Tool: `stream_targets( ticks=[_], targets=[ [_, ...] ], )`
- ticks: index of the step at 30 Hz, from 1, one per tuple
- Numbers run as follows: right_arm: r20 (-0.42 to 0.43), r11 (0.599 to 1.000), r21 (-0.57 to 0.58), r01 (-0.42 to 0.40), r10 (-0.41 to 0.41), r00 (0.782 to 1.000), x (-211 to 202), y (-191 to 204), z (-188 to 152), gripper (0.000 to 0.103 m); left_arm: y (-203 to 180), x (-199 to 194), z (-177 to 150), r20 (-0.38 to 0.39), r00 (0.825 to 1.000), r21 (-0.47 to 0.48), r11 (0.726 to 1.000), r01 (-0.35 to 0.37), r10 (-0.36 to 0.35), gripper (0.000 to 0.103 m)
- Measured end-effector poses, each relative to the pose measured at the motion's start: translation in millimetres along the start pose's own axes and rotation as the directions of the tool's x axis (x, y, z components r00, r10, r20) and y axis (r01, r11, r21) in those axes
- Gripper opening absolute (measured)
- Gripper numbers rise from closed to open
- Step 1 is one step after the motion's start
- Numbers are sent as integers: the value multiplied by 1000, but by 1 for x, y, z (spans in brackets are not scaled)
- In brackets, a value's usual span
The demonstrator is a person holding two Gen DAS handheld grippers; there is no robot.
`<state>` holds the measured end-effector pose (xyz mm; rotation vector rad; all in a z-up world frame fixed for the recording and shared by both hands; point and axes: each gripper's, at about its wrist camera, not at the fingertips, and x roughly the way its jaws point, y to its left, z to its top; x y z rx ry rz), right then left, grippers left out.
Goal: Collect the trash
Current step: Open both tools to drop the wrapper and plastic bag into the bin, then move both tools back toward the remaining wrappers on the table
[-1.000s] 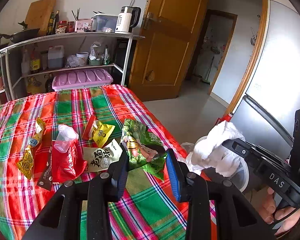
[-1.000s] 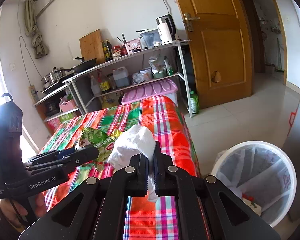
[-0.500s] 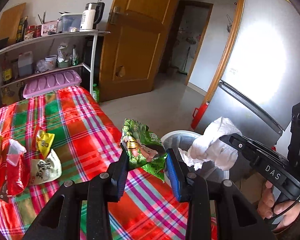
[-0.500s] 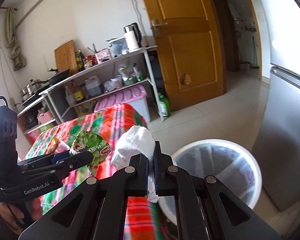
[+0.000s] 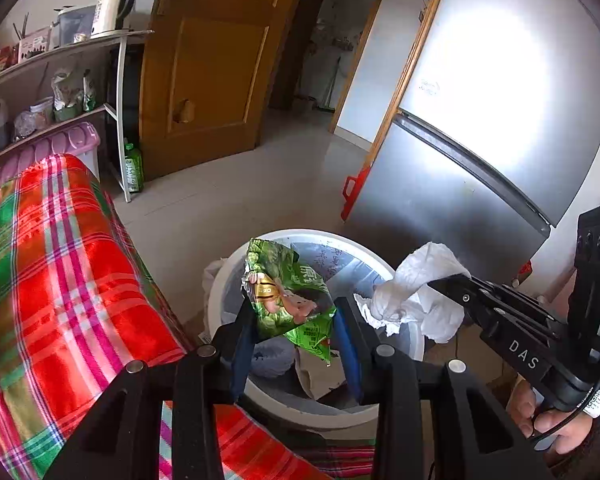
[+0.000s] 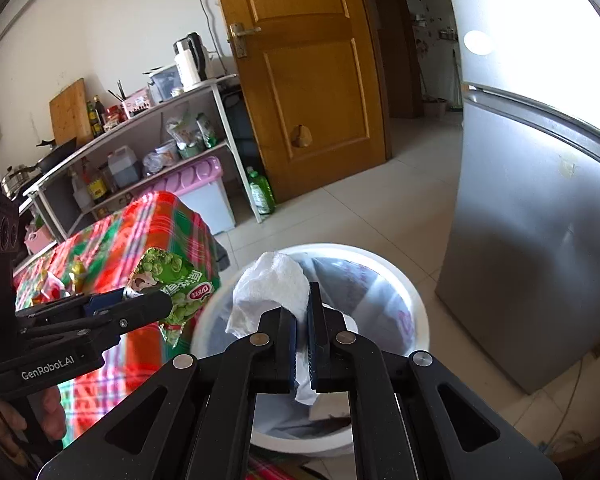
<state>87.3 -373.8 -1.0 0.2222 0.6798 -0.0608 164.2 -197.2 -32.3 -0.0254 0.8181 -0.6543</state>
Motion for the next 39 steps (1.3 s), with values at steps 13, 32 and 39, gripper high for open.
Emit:
stream_targets(
  ticks=[13,32,39],
  targets=[
    [-114,998,20,56,-54,992,26,-30,-17,39,-8,38,-7,-94,996,-3,1000,-2,2,52],
    [-7,1000,-13,9,-9,1000,-9,28,-8,44,19,-31,-10,15,997,-59,996,-68,69,53],
    [13,992,-90,-89,90,996,-12,87,-1,44,65,-85,-19,86,985,-143,981,-134,147,59]
  ],
)
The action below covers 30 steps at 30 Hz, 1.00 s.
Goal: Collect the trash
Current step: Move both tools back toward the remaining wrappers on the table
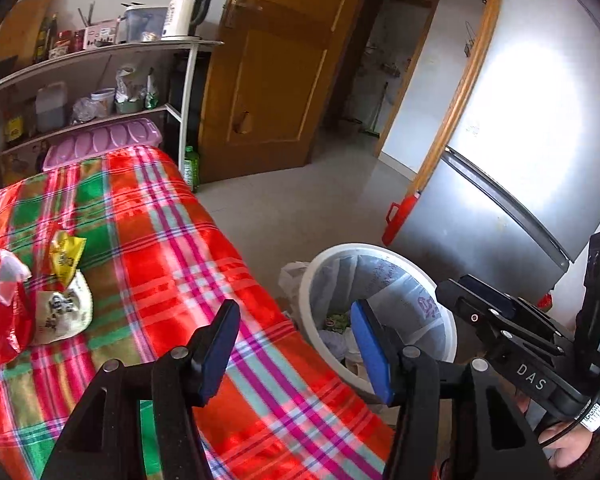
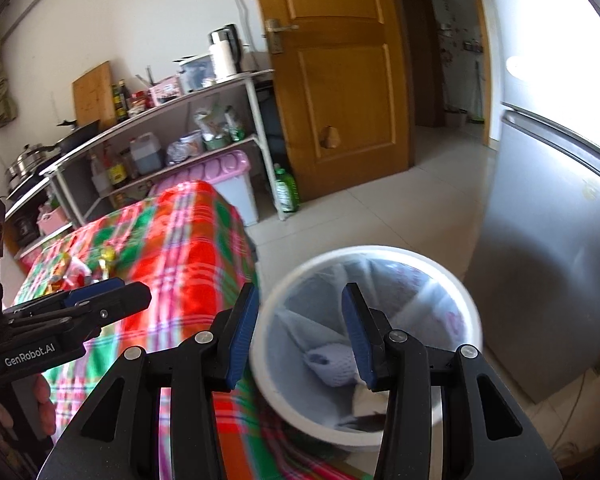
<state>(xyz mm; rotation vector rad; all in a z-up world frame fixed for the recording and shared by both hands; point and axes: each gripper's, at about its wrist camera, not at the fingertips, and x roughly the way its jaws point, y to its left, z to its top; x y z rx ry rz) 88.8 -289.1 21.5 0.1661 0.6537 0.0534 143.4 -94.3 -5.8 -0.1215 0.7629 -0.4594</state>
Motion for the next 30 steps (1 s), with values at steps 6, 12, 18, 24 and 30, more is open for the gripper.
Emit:
stream_targets(
  ticks=[6,12,18,24,30],
  targets=[
    [-30,995,-53,-87,85,996,22,52,3,44,52,-35,-4,41,993,-58,993,-105,107,59],
    [-59,981,-105,-161,156,986,42,98,5,44,100,-61,-9,59,980,-123,976,-180,188,59],
    [-100,964,-150,-218,204,974,63,139,6,44,144,-81,-16,65,963,-183,952,-247,263,59],
    [-151,946,-172,-275,250,956,85,173,3,44,180,-96,-19,67,952,-227,934,-276,298,59],
    [-185,929,-213,-302,265,946,101,201,0,45,210,-105,-23,56,946,-262,919,-295,320,60]
  ],
)
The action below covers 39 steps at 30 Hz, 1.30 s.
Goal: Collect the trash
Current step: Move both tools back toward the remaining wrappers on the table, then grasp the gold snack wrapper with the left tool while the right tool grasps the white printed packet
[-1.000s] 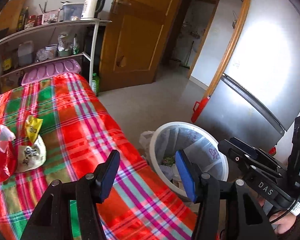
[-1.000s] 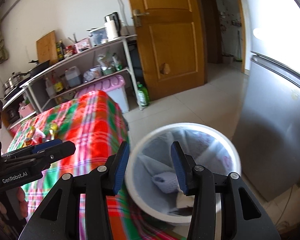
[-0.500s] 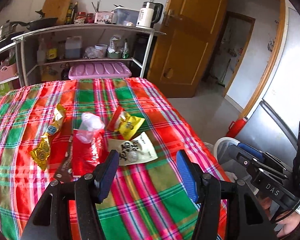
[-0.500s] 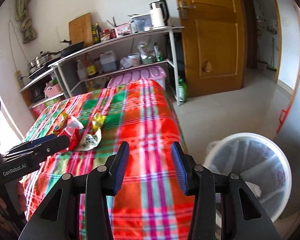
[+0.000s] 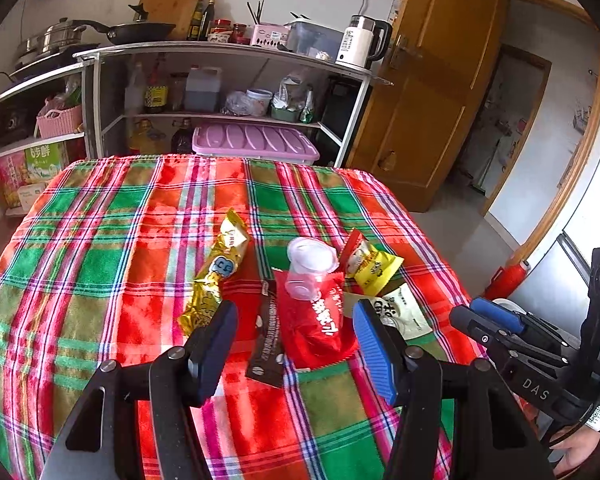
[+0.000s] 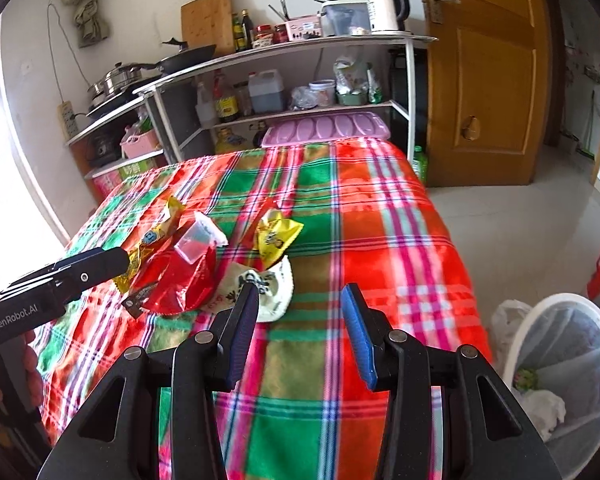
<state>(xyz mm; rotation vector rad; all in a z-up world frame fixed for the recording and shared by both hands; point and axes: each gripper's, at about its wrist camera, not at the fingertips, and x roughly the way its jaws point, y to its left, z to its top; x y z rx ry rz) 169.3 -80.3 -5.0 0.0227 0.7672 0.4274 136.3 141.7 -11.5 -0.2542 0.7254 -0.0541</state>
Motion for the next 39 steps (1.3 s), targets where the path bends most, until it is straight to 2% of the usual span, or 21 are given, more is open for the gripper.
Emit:
stream_targets(
  ticks=[4,13,15,26,29,30,32,33,37,39],
  targets=[
    [-37,1000,2,-8,9,999,18,6,4,53,18,1,3,5,999,-8,999,-38,38,63],
    [-95,1000,-10,6,-7,995,49,15,10,53,45,26,14,-47,998,-28,998,-50,49,64],
    [-103,1000,-13,1,-3,995,54,17,12,53,48,31,15,-51,996,-35,997,-70,68,64],
    [-159,1000,-13,26,-27,987,75,21,11,53,50,59,20,-90,994,-33,998,-60,57,64],
    [-150,999,-20,30,-33,988,74,21,11,47,46,63,20,-92,994,-14,998,-59,58,64],
    [-149,999,-20,29,-32,988,74,22,11,42,46,64,19,-95,994,-10,998,-58,57,62],
    [-148,999,-20,28,-31,989,74,22,11,40,45,65,19,-96,994,-14,998,-59,57,51],
    [-146,999,-21,27,-30,989,74,22,11,39,45,66,19,-97,994,-17,998,-60,58,49],
    [-131,1000,-12,26,-28,991,72,21,11,26,45,70,18,-112,992,-14,999,-52,50,29],
    [-126,1000,-11,25,-26,992,71,21,12,24,46,71,17,-115,992,-15,999,-44,42,26]
  ],
)
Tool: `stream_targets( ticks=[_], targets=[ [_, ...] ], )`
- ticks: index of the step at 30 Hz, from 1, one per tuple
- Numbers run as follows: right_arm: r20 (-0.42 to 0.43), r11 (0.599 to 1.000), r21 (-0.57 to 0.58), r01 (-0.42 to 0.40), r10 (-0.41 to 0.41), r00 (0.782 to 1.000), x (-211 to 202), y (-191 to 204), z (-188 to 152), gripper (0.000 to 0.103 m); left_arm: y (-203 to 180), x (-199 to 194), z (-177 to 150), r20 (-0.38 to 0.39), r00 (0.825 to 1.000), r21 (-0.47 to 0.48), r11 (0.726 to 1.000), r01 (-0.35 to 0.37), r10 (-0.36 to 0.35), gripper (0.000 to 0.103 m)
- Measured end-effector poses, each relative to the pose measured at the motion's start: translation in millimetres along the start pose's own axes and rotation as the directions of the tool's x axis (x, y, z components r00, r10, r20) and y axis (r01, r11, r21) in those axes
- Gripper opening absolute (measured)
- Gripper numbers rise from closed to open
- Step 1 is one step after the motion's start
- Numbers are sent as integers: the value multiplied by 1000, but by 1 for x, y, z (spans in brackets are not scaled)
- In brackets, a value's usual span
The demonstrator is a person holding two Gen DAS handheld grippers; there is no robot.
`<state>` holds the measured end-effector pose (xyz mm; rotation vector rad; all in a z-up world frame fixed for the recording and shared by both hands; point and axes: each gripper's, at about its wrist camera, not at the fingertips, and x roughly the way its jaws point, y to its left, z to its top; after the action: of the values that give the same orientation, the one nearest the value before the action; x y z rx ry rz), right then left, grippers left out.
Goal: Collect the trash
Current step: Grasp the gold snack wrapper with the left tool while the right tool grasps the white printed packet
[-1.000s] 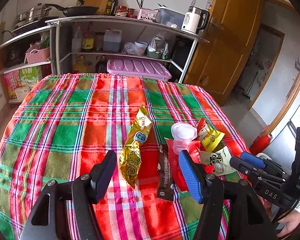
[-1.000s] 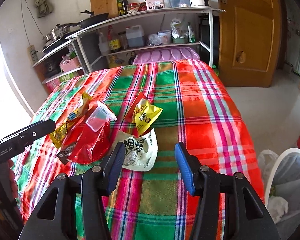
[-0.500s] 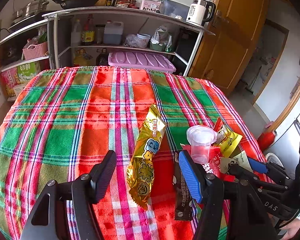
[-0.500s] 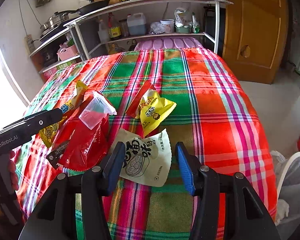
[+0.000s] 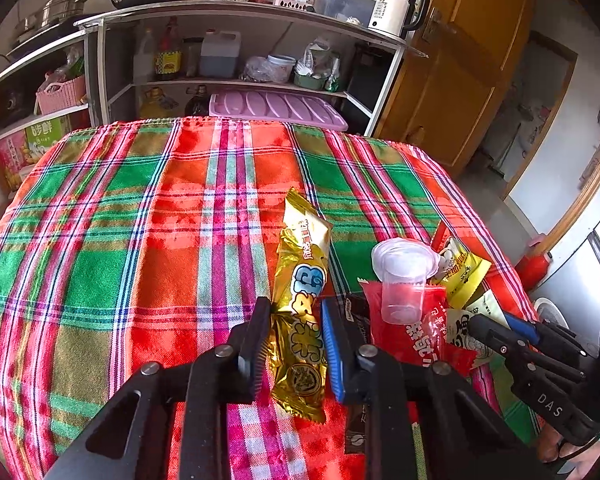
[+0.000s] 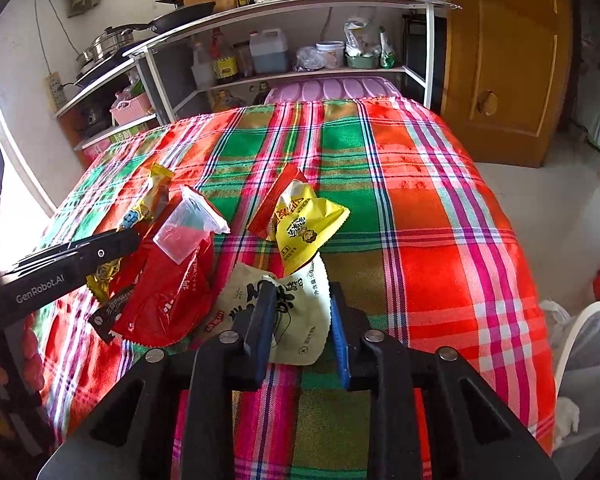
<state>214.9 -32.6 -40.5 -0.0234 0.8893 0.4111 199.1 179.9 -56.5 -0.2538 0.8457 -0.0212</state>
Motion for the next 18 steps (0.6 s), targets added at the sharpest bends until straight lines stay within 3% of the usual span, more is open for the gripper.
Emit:
stream_targets(
  ticks=[6,18],
  targets=[
    [17,1000,6,-8,8,1000,-4,0,0,11,-8,-3,-2,9,1000,38,999,-7,7,21],
    [51,1000,0,-22,22,998,-17,1,-5,5,-12,-20,-4,36,999,42,999,-1,-1,19]
  ],
)
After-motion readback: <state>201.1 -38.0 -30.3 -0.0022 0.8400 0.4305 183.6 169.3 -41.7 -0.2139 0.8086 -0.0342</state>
